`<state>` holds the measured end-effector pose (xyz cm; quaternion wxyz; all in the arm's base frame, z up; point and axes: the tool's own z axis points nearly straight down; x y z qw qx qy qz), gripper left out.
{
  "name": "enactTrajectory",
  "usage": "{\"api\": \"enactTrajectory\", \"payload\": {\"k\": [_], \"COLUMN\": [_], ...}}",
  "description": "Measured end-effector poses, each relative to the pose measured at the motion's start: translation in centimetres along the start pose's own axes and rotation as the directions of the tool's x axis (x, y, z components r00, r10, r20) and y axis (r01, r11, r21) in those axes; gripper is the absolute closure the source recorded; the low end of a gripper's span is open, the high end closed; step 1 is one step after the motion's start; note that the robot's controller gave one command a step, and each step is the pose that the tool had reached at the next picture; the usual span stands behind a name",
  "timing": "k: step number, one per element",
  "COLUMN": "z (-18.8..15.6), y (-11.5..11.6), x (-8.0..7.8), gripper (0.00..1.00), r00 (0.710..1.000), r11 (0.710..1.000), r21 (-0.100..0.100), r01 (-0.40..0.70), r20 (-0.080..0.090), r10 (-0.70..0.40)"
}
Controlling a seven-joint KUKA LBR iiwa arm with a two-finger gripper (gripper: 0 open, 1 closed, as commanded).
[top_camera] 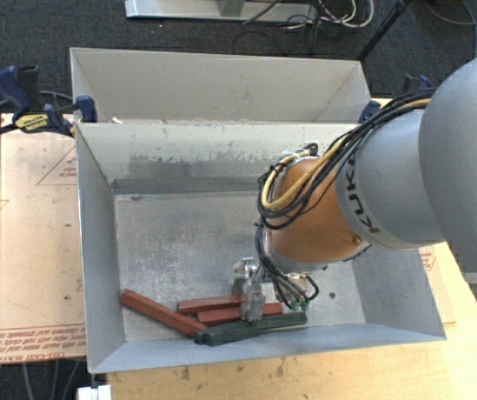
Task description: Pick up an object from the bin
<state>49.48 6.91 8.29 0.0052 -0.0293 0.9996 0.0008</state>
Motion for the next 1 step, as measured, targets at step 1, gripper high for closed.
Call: {"api": "enactTrajectory", "payload": {"k": [1], "z": [-13.56], "y": [0.72], "x": [-0.11], "gripper": [1.00], "r00": [0.996], "r11": [0.996], "r21": [0.000], "r01": [0.094], "r20": [-0.001], "r10": [-0.094]}}
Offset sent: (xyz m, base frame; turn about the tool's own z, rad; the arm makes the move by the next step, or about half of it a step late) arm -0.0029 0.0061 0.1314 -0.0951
